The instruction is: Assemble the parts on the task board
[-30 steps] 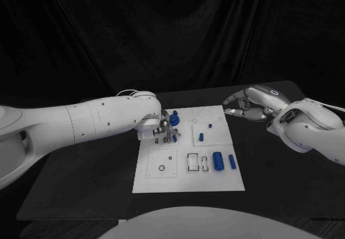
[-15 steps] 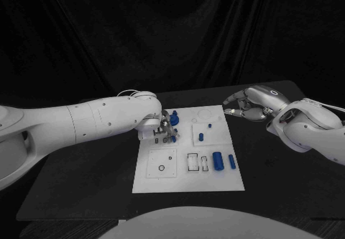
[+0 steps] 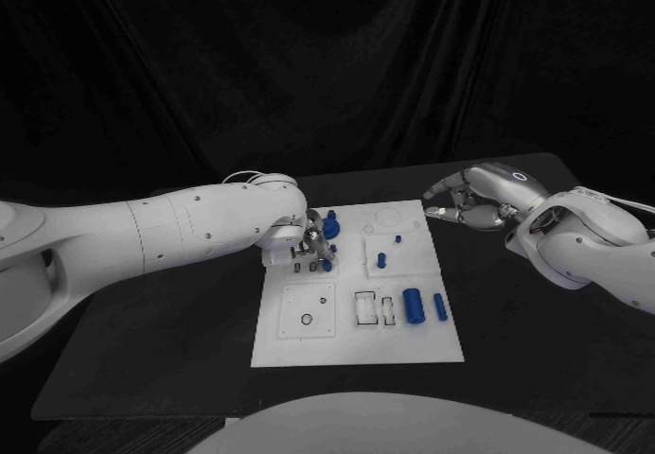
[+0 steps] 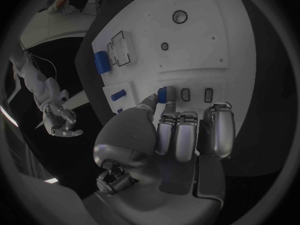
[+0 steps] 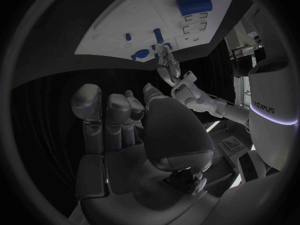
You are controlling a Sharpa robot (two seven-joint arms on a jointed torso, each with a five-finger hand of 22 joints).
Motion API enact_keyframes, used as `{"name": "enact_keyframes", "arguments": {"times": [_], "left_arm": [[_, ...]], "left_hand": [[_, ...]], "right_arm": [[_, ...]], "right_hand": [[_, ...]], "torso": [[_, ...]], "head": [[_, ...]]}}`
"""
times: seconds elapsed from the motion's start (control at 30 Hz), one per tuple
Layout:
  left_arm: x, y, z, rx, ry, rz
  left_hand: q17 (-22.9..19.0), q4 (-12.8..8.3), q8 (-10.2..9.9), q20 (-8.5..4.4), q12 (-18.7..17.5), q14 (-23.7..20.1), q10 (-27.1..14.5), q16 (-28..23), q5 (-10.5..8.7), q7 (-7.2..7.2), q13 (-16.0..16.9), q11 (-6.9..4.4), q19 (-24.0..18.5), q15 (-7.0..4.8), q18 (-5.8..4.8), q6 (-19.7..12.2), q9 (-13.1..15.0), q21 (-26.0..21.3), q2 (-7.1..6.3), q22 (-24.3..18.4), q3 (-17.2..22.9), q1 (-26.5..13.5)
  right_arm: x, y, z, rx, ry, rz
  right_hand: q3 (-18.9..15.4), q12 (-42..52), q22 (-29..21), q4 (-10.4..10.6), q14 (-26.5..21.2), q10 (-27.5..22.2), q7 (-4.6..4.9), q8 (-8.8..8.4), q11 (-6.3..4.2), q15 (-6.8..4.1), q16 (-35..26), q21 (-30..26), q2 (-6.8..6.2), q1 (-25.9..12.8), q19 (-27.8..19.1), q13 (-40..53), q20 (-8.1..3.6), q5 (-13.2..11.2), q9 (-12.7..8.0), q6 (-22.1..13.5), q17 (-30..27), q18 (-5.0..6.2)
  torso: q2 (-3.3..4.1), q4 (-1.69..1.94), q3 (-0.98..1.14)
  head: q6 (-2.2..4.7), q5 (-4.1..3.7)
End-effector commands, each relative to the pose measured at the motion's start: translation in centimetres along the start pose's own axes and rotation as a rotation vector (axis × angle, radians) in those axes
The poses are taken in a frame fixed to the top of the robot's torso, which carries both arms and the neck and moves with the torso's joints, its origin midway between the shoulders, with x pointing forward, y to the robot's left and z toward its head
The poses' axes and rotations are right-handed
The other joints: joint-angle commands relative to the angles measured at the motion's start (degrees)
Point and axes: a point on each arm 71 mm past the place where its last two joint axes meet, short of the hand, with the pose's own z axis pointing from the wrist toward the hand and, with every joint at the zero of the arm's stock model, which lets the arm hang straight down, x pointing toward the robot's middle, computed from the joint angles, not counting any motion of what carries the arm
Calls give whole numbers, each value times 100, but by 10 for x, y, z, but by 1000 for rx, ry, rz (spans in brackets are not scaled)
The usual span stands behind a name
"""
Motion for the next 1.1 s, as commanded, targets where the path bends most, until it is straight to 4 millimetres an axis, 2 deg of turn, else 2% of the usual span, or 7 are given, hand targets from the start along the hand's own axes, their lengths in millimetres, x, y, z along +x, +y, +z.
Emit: {"name": "enact_keyframes", "arguments": {"times": [0.03,0.2,0.27,0.37,0.57,0.77,1.1], "left_arm": [[1,-2,0,20,11,5],[1,0,0,18,6,-1],[0,1,0,17,3,-5],[0,3,-1,16,-2,-10],[-2,10,-2,10,-22,-31],[-4,19,-4,-2,-43,-55],[-7,32,-6,-21,-63,-81]], "left_hand": [[1509,-68,-75,-51,-3,605,604,14,62,-8,1506,-45,8,-35,-65,33,71,-34,-107,430,208,-33],[1509,-220,-158,-52,-3,605,604,14,97,-9,1506,-45,7,-39,-64,52,192,-56,-234,434,649,-147],[1509,-350,-230,-48,-3,605,604,14,235,1,1506,-41,22,-35,-66,75,331,-69,-385,455,1133,-347],[1509,-443,-274,-46,-3,605,604,14,335,3,1506,-36,32,-32,-67,78,433,-77,-491,471,1459,-486],[1509,-511,-308,-46,-3,605,604,14,359,12,1506,-37,48,-32,-68,97,551,-85,-587,491,1764,-656],[1509,-515,-322,-46,-3,605,604,14,351,14,1506,-35,44,-32,-65,100,585,-93,-615,488,1835,-719],[1509,-505,-341,-45,-3,605,604,14,304,16,1506,-33,42,-31,-64,101,616,-100,-631,488,1902,-788]], "right_arm": [[1,-1,-1,11,3,-3],[2,-1,-1,13,4,-3],[2,-2,-1,13,4,-3],[2,-2,-2,15,4,-3],[2,-3,-3,18,6,-3],[2,-4,-4,23,8,-3],[3,-5,-5,26,11,-2]], "right_hand": [[-7,-31,678,-5,16,-7,8,-37,8,-19,-13,-17,34,25,25,-5,12,32,-8,15,-5,86],[-4,-37,674,-9,13,-11,11,-39,10,-17,-21,-32,35,32,22,-11,14,35,-10,17,-14,88],[-4,-37,674,-9,13,-11,11,-39,10,-17,-21,-32,35,32,22,-11,14,35,-10,17,-14,88],[0,-44,675,-14,12,-16,13,-43,12,-15,-23,-29,35,43,23,-19,15,38,-12,17,-14,87],[0,-44,675,-14,12,-16,13,-43,12,-15,-23,-29,35,43,23,-19,15,38,-12,17,-14,87],[1,-51,672,-17,8,-21,14,-45,14,-14,-34,-46,33,48,19,-26,16,38,-14,17,-28,89],[1,-51,672,-17,8,-21,14,-45,14,-14,-34,-46,33,48,19,-26,16,38,-14,17,-28,89]], "torso": [[-3,-5,2],[-2,-5,3],[-2,-2,5],[-2,-1,5],[-4,0,4],[-2,-1,0],[-10,23,3]], "head": [[-1,3],[-1,-6],[-1,-12],[-1,-19],[-1,-22],[-1,-20],[-1,-13]]}}
